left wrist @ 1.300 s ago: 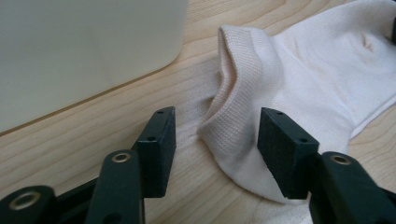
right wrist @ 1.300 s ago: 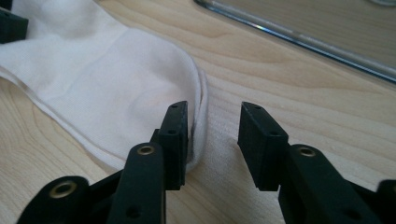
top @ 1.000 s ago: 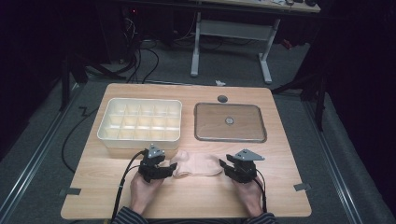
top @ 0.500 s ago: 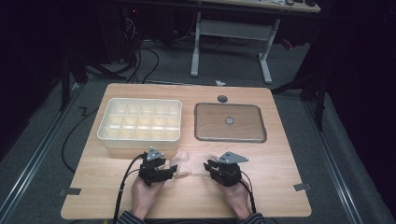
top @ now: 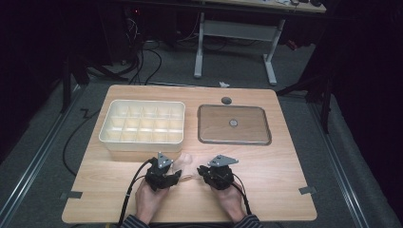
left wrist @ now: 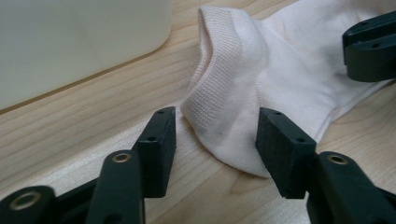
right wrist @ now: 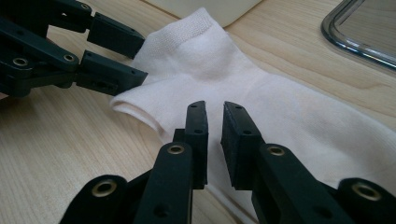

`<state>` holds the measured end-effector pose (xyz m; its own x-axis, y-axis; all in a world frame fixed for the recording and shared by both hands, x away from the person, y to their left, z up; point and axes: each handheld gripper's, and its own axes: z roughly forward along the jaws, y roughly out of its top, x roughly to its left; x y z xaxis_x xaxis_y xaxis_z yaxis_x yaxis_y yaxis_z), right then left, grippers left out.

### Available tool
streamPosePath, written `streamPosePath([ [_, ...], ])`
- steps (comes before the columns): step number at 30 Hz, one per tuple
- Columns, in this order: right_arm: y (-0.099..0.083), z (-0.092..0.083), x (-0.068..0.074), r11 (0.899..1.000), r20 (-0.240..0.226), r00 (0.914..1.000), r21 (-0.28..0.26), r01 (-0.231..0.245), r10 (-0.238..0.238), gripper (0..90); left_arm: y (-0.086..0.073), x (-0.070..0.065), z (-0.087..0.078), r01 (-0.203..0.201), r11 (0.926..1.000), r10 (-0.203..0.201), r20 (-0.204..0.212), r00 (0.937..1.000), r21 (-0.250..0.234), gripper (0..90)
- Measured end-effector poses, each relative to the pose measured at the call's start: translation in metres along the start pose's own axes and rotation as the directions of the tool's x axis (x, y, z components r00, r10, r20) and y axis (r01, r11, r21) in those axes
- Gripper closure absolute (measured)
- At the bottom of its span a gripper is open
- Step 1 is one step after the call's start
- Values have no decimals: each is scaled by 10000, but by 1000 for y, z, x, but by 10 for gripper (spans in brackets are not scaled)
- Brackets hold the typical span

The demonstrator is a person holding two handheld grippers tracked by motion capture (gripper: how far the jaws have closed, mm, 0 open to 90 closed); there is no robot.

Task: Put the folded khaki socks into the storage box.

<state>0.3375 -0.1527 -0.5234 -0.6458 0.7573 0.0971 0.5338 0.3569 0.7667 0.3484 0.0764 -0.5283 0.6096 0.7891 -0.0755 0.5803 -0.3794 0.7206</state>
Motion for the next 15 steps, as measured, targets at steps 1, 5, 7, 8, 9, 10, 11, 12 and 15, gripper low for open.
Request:
streamPosePath([
  [1, -1, 3, 1, 10000, -4, 10000, 64, 22, -22, 810, 0, -1, 0, -44, 10000, 44, 10, 10000, -66, 533],
  [5, -1, 6, 1, 9998, 1, 10000, 192, 79, -79, 813, 0, -2, 1, -55, 9999, 56, 118, 9999, -116, 602],
  [7, -2, 7, 1, 9996, 0, 9999, 227, 148, -148, 813, 0, -2, 1, -61, 9999, 63, 173, 9998, -117, 631],
  [8, -2, 7, 1, 9996, 0, 9999, 227, 148, -148, 813, 0, -2, 1, -61, 9999, 63, 173, 9998, -117, 649],
  [9, -2, 8, 2, 9993, 59, 9998, 340, 182, -184, 815, 0, -2, 1, -110, 9998, 113, 177, 9998, -140, 661],
  [10, -2, 8, 1, 9990, 79, 9997, 370, 233, -236, 816, 0, -2, 1, -45, 9999, 48, 300, 9995, -123, 674],
  [11, -3, 8, 2, 9990, 81, 9997, 382, 215, -218, 816, 0, -2, 1, -45, 9999, 48, 300, 9995, -123, 686],
  [12, -3, 8, 2, 9990, 90, 9997, 377, 220, -224, 817, 0, -2, 2, -46, 9999, 51, 377, 9993, -138, 696],
  [15, -3, 9, 2, 9991, 108, 9997, 366, 224, -228, 818, 0, -2, 2, -34, 9999, 42, 478, 9988, -156, 718],
])
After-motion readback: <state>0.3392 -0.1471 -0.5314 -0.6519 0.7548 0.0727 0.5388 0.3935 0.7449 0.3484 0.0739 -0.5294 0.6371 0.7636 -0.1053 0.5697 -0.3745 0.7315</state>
